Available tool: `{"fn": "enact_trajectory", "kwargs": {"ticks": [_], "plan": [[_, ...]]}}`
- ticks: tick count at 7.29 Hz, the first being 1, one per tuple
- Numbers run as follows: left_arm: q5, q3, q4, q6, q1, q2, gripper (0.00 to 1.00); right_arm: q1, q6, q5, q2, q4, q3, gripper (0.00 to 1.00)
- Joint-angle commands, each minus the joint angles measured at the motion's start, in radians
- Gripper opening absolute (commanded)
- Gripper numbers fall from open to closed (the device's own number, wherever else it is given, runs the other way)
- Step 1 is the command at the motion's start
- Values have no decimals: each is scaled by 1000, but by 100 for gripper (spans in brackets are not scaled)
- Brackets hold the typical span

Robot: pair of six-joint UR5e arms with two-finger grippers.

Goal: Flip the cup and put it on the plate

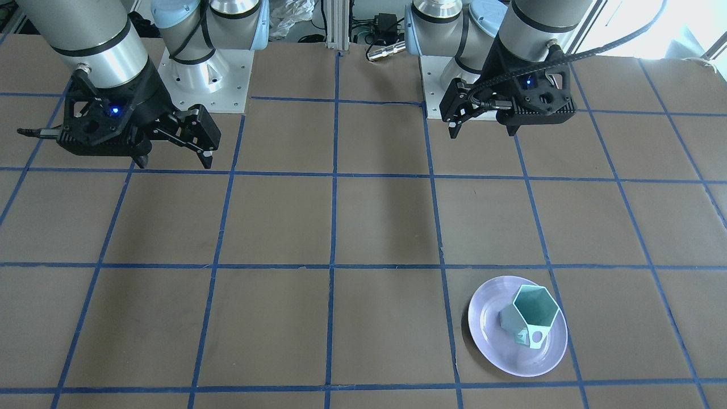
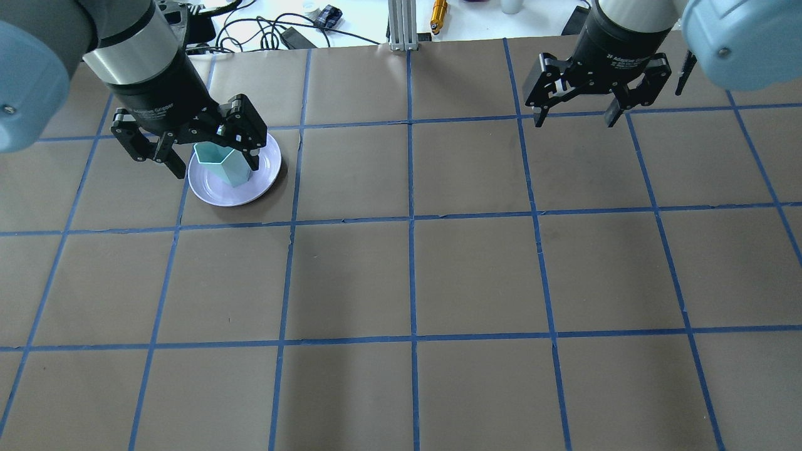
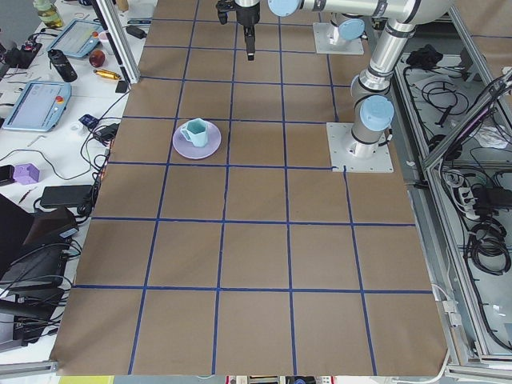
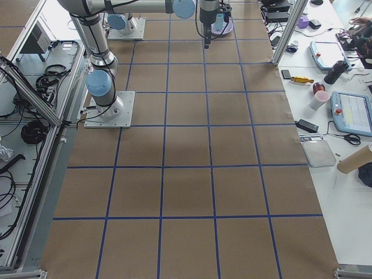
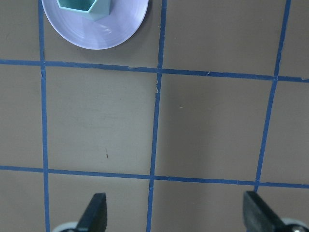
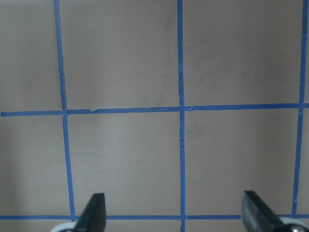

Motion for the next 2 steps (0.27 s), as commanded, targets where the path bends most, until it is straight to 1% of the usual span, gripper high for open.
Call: {"fn": "enact_trajectory", "kwargs": {"ticks": [1, 2], "plan": [[0, 2, 8, 0, 0, -4, 100, 0, 0, 0, 0, 0, 0, 100], [-1, 0, 7, 0, 0, -1, 100, 0, 0, 0, 0, 0, 0, 100]]}}
